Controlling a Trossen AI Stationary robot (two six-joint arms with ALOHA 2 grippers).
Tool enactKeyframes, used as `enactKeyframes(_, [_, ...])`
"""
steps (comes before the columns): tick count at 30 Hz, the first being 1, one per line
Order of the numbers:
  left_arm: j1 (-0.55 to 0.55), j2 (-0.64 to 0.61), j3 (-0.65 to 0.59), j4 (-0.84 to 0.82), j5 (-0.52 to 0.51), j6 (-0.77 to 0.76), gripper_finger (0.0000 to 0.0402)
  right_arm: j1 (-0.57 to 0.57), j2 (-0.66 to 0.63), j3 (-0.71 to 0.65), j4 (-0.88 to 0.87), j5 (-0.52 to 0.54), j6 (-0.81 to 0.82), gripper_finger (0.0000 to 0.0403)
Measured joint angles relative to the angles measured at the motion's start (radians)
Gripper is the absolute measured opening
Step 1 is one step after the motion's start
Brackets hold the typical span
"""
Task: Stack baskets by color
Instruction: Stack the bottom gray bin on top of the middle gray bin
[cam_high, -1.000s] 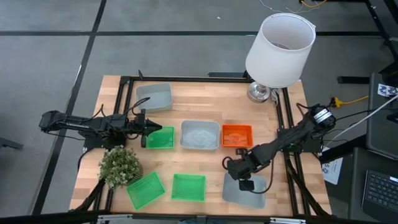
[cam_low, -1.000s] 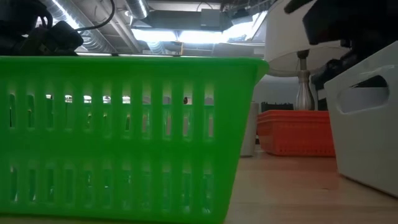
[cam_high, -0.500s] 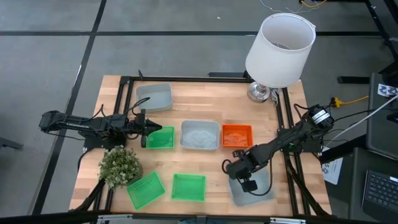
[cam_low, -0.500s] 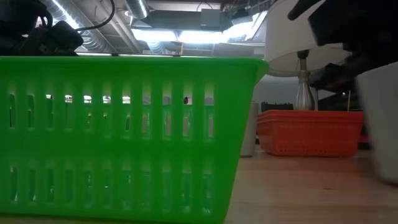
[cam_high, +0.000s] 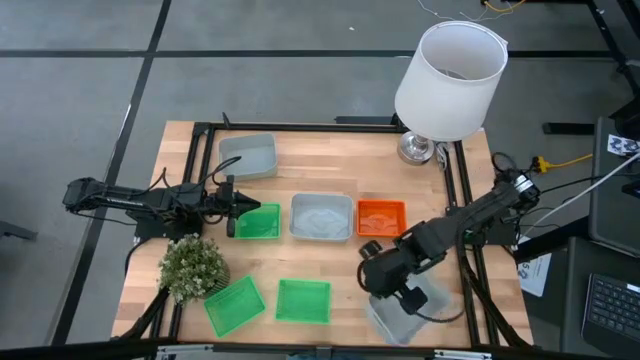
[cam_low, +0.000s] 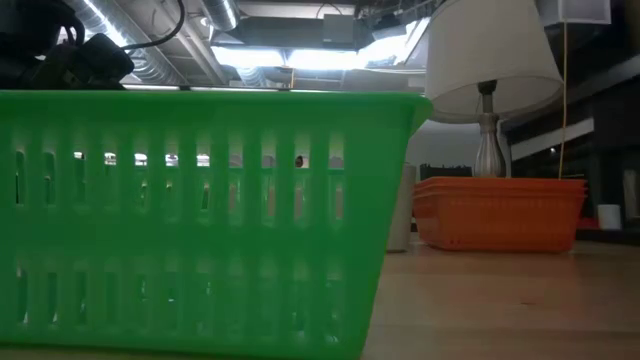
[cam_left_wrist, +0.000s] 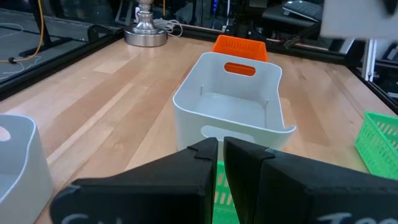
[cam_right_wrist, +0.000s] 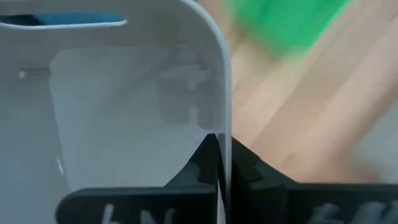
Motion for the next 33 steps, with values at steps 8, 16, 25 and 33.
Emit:
enactKeyframes(8, [0.0, 0.0, 0.0, 0.0, 0.0, 0.0, 0.0021, -0.084, -0.001, 0.224, 0.15, 0.546, -0.308, 0.0001])
enactKeyframes(16, [0.0, 0.0, 0.0, 0.0, 0.0, 0.0, 0.0021, -0.346, 0.01, 0.248, 0.564, 0.423, -0.464, 0.0])
enactKeyframes(25, [0.0, 0.0, 0.0, 0.0, 0.0, 0.001, 0.0021, -0.614, 0.111, 0.247, 0.471, 0.104, -0.051, 0.0])
enactKeyframes(33, [0.0, 0.0, 0.0, 0.0, 0.0, 0.002, 0.0021, -0.756, 0.2, 0.246, 0.276, -0.125, 0.038, 0.0])
